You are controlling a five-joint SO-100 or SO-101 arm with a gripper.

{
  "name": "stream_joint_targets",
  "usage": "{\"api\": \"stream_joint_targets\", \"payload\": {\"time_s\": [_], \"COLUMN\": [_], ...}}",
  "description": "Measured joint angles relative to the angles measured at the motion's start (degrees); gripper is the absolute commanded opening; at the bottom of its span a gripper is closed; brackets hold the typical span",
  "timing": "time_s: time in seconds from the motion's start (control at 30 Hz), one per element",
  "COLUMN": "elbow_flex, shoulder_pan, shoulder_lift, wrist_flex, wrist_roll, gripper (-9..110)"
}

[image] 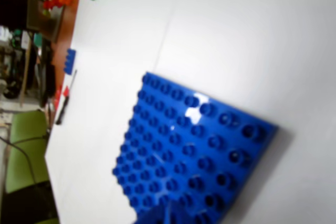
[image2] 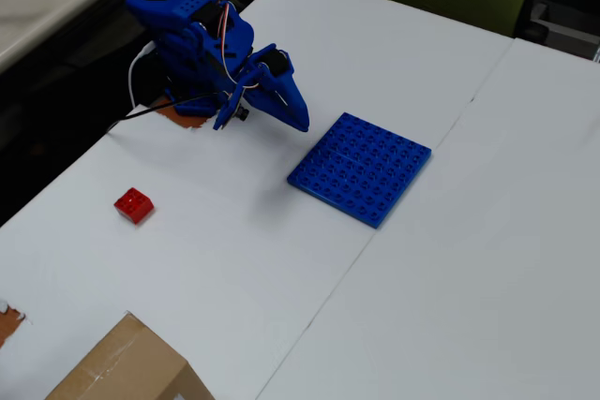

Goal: Pick up the 2x2 red block and go up the 8x8 blue block.

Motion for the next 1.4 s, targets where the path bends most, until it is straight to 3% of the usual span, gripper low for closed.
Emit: {"api": "stream_joint_targets", "payload": {"time_s": [0.2, 0.77, 1.07, 1.4], "elbow_flex": [-12.8, -68.2, -88.7, -89.4], "shoulder_pan": [-0.1, 3.6, 12.5, 32.3], "shoulder_lift": [-12.7, -53.7, -68.6, -74.7], "wrist_flex": [6.1, 42.8, 63.2, 68.6], "wrist_roll": [-13.1, -37.8, -64.2, -99.1], "gripper": [0, 7, 8, 16]}}
